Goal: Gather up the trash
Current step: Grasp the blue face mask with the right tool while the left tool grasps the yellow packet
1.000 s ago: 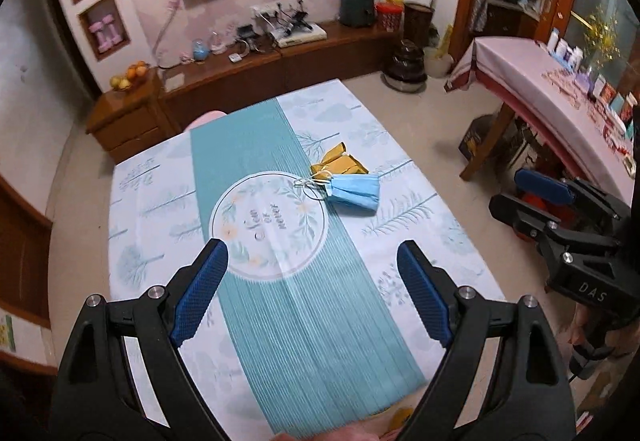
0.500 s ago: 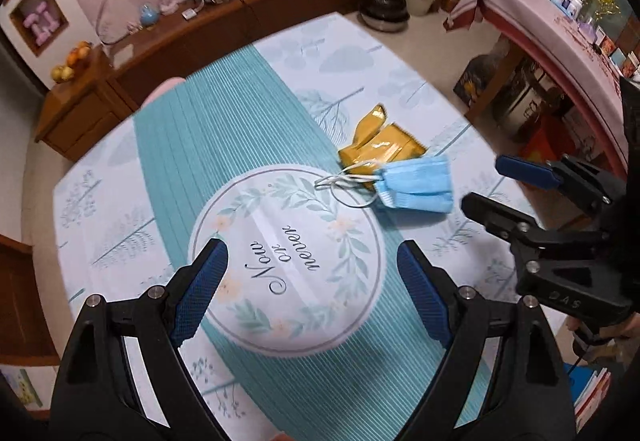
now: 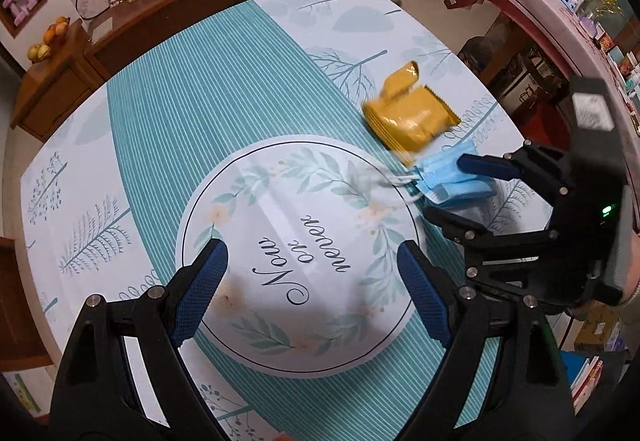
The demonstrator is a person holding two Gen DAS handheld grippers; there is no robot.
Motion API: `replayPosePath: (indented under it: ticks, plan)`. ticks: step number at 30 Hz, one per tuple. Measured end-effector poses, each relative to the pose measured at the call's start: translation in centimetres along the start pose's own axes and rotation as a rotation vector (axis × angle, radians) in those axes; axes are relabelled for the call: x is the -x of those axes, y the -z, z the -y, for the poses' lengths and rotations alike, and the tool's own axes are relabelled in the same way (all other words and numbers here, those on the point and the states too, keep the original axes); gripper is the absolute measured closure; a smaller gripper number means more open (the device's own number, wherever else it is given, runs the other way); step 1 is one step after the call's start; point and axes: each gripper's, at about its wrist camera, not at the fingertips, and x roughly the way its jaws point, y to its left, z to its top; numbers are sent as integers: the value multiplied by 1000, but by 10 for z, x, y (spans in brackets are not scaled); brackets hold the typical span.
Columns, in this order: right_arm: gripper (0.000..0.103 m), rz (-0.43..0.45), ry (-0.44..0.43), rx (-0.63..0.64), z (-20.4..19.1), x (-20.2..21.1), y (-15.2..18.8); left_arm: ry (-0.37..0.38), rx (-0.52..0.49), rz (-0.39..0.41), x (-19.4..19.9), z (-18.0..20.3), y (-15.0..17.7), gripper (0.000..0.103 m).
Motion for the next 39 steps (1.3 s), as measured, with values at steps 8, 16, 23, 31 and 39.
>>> replayPosePath:
  ticks: [8, 16, 23, 31, 39]
  plan:
    - [82, -38, -19, -11, 0, -3, -5, 23, 7, -4, -6, 1, -8, 18]
    - [99, -31, -97, -334, 50, 22, 14, 33, -68, 33, 1, 20, -35, 18]
    - [99, 33, -102, -668, 104, 38, 45, 29, -178, 33, -15, 49, -65, 18]
    - [99, 120, -107, -966, 135, 43, 75, -41, -331, 45, -58, 93, -99, 18]
    - [99, 139, -145, -1020, 138, 37, 78, -106, -517, 23, -106, 125, -108, 18]
